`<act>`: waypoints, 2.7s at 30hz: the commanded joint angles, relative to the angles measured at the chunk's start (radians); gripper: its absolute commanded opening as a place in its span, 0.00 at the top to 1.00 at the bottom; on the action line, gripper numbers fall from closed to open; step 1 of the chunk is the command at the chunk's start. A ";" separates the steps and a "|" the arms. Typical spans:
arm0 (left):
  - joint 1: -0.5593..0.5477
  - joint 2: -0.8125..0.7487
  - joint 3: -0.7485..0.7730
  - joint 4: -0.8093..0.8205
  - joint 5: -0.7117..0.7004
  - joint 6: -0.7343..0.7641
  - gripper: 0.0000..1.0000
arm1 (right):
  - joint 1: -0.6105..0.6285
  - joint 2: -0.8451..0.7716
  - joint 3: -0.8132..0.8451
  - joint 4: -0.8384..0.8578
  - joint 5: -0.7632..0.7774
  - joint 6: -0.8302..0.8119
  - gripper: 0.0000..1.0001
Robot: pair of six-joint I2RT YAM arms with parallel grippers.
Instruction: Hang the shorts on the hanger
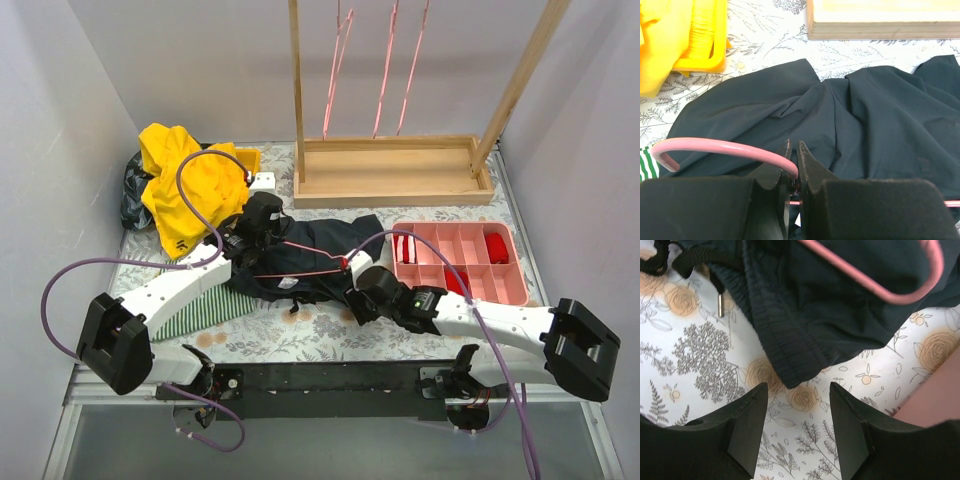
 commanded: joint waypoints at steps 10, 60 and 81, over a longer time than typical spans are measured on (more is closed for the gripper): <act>0.005 -0.059 0.015 -0.023 0.030 0.011 1.00 | 0.004 0.032 0.034 0.072 0.163 0.057 0.54; -0.070 -0.165 0.076 0.103 -0.242 0.089 1.00 | -0.171 0.133 0.811 -0.518 -0.116 -0.027 0.99; -0.242 -0.167 0.352 0.179 -0.295 0.322 1.00 | -0.172 0.438 1.642 -0.790 -0.120 -0.048 0.99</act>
